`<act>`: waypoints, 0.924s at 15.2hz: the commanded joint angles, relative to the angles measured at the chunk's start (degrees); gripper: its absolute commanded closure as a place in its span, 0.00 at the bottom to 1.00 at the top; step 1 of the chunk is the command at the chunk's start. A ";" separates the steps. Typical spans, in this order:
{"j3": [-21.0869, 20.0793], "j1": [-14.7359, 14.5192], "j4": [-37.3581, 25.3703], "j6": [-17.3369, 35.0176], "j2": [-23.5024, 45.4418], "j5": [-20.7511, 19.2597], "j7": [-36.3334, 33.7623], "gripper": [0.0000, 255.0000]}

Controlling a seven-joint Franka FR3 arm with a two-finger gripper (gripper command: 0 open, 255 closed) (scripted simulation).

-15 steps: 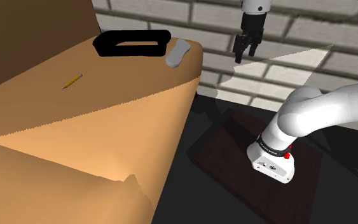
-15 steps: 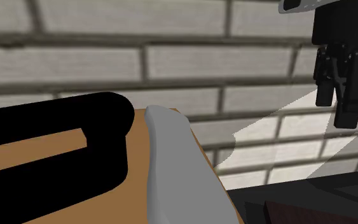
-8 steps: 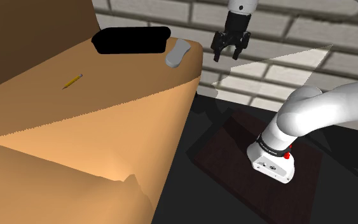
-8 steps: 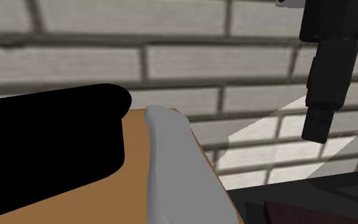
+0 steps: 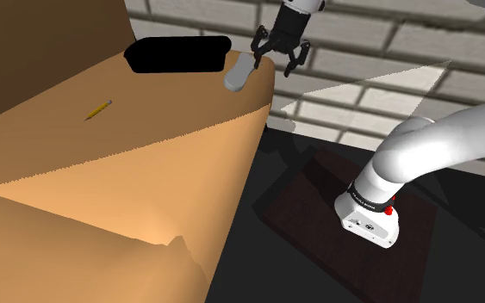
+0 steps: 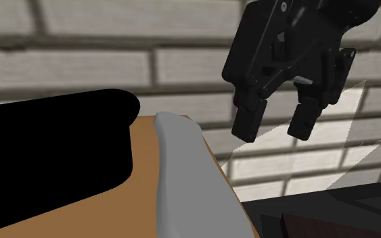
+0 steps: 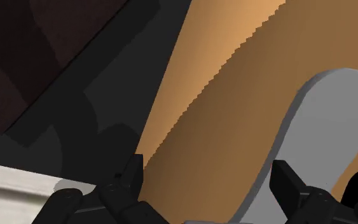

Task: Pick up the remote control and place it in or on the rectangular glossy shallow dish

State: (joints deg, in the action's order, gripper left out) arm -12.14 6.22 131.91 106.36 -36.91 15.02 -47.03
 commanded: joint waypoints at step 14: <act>-7.48 4.13 -1.94 16.07 8.34 2.08 -15.85 0.00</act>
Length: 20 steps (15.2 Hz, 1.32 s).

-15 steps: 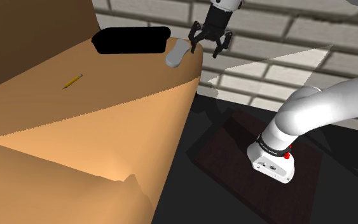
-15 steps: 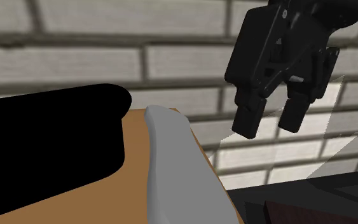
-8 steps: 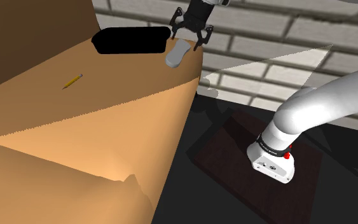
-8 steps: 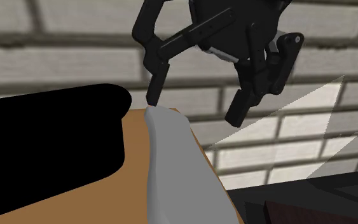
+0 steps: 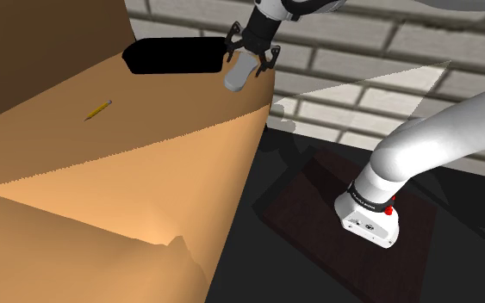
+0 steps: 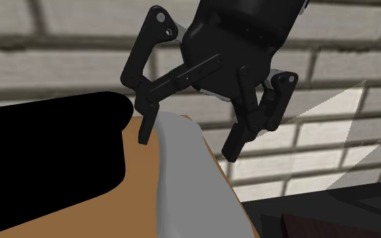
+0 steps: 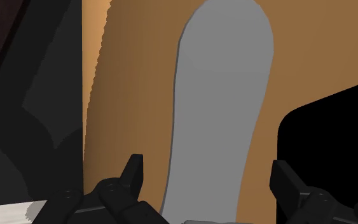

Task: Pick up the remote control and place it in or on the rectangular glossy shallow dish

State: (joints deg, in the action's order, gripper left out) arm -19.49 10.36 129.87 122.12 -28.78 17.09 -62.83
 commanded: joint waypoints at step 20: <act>0.13 0.18 -2.17 -1.96 0.20 -0.37 -0.39 1.00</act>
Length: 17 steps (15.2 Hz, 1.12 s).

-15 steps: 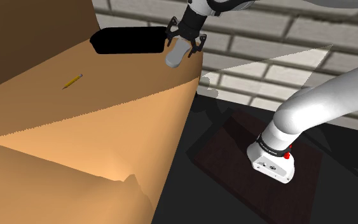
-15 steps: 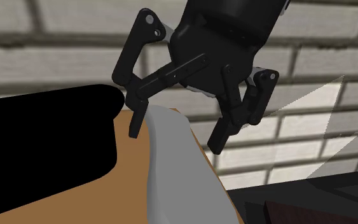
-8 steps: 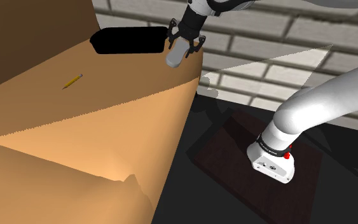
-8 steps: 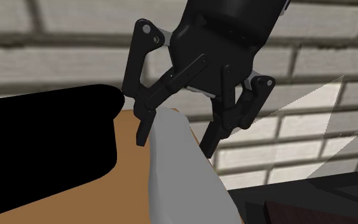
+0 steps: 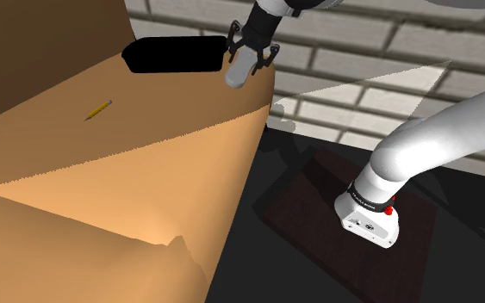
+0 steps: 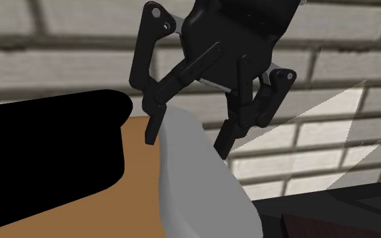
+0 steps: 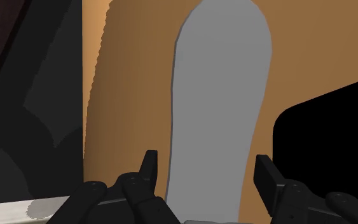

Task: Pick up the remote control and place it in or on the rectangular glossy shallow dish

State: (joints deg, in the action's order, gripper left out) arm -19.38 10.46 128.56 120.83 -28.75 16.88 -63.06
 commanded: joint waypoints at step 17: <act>1.10 1.10 -15.65 -13.24 2.29 -2.21 -2.22 1.00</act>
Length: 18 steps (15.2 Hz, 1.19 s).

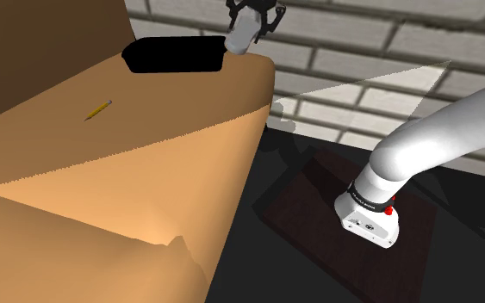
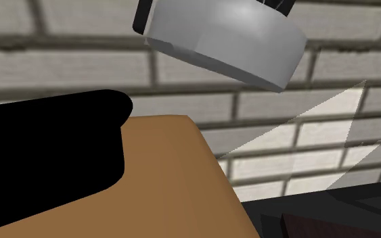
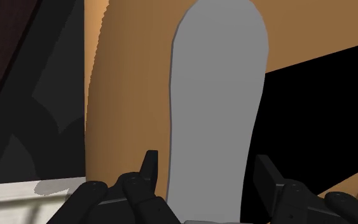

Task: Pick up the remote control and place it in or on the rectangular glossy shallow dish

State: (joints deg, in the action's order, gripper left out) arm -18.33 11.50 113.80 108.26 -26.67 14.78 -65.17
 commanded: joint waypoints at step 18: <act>-9.42 -1.05 -37.01 -6.96 30.78 -14.45 -12.63 1.00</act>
State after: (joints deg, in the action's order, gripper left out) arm -27.11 10.96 80.05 101.96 1.31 2.02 -76.76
